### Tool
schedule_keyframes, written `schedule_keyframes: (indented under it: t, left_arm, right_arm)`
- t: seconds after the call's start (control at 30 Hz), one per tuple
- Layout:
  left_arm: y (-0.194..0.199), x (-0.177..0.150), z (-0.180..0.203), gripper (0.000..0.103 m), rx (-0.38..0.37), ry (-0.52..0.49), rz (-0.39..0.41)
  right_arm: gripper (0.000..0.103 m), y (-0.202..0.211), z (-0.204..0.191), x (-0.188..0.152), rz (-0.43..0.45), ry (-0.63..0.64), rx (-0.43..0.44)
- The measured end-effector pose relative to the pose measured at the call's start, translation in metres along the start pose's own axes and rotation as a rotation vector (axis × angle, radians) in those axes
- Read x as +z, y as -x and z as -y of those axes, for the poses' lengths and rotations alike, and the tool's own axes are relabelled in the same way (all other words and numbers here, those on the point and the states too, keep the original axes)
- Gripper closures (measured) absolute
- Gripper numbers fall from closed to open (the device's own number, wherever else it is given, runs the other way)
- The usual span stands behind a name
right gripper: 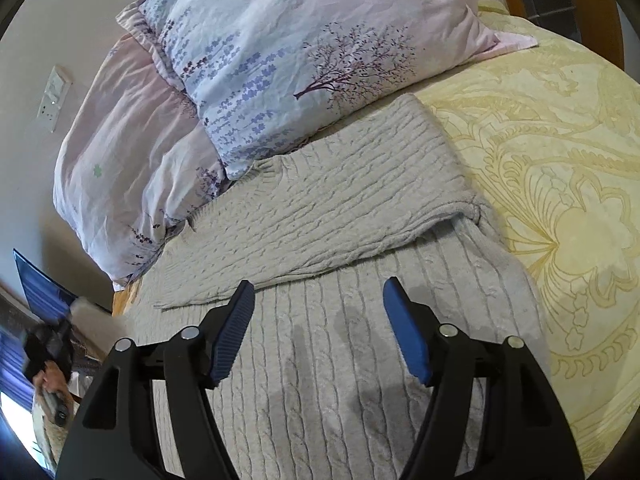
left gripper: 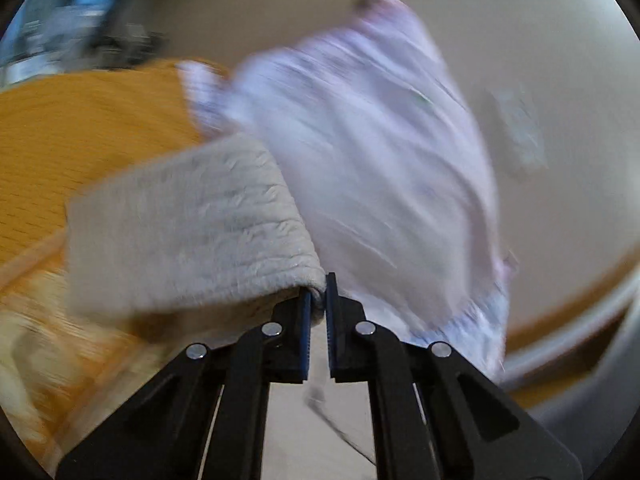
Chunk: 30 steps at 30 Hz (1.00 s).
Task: Fold small clothes
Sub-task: 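Fold the held sleeve across the body and open the left tool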
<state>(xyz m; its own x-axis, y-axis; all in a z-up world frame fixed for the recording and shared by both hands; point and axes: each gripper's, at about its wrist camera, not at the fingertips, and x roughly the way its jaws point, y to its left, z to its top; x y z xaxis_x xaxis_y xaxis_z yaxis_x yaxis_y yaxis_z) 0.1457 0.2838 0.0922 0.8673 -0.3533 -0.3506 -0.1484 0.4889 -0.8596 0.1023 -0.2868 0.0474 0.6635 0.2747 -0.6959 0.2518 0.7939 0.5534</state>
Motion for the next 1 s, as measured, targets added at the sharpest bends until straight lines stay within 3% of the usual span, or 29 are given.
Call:
schedule_keyframes:
  t: [0.1, 0.2, 0.33, 0.4, 0.5, 0.57, 0.63, 0.77, 0.9, 1.0]
  left_arm:
    - [-0.036, -0.034, 0.044, 0.097, -0.100, -0.083, -0.090]
    - [-0.078, -0.080, 0.078, 0.097, -0.140, -0.176, -0.202]
    - [-0.138, -0.153, 0.093, 0.097, -0.048, -0.302, -0.413]
    - [-0.156, -0.177, 0.089, 0.096, 0.032, -0.351, -0.484]
    - [-0.165, -0.200, 0.077, 0.087, 0.083, -0.391, -0.562]
    - [-0.156, -0.202, 0.070, 0.055, 0.083, -0.408, -0.581]
    - [-0.139, -0.195, 0.069, 0.043, 0.061, -0.429, -0.565]
    - [-0.092, -0.163, 0.061, 0.042, 0.046, -0.463, -0.476]
    - [-0.082, -0.127, 0.032, 0.050, 0.165, -0.416, -0.386]
    - [-0.087, -0.116, 0.007, 0.062, 0.240, -0.365, -0.405]
  right_arm:
    - [0.033, 0.001, -0.001, -0.001, -0.002, 0.007, 0.012]
    - [0.033, 0.002, -0.004, -0.002, -0.006, 0.018, 0.018]
    - [0.033, 0.006, -0.005, -0.003, -0.005, 0.040, 0.006]
    - [0.033, 0.007, -0.007, -0.003, -0.009, 0.056, -0.003]
    - [0.033, 0.006, -0.016, -0.001, -0.030, 0.107, -0.008]
    - [0.033, 0.005, -0.029, 0.000, -0.042, 0.163, -0.003]
    - [0.033, 0.003, -0.047, 0.001, -0.056, 0.232, 0.012]
    - [0.033, -0.004, -0.094, -0.001, -0.071, 0.420, 0.047]
    - [0.039, -0.024, -0.159, -0.017, -0.074, 0.680, 0.106]
    - [0.050, -0.049, -0.205, -0.035, -0.078, 0.852, 0.149]
